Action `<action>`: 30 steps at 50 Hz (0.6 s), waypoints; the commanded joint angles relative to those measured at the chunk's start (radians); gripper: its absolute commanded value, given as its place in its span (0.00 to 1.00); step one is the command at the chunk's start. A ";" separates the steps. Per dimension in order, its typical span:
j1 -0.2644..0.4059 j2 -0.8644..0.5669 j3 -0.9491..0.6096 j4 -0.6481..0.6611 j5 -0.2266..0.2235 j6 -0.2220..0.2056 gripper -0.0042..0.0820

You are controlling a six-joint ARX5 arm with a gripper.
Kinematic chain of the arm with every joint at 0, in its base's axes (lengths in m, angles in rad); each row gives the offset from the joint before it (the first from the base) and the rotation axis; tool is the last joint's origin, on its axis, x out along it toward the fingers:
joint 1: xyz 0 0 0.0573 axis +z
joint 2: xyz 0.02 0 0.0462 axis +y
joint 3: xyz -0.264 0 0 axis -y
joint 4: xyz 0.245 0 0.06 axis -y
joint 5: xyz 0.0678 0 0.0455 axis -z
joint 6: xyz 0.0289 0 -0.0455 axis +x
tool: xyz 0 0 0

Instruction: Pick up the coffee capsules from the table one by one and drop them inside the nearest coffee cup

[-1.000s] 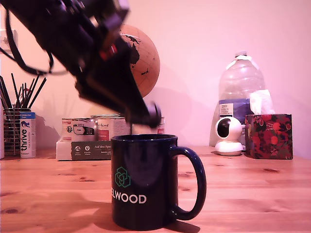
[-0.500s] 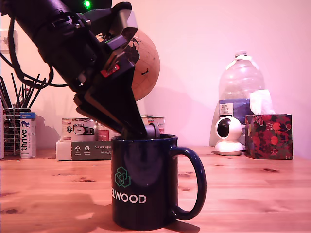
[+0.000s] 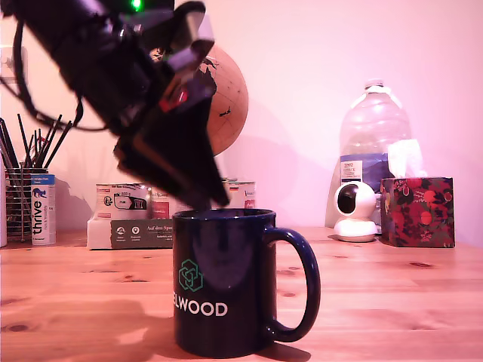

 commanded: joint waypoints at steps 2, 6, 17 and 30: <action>-0.003 0.010 0.026 -0.005 0.004 -0.005 0.69; -0.003 0.010 0.032 -0.023 0.004 -0.004 0.69; -0.003 0.003 0.033 -0.056 0.017 -0.005 0.42; 0.002 -0.050 0.034 -0.044 0.015 -0.005 0.03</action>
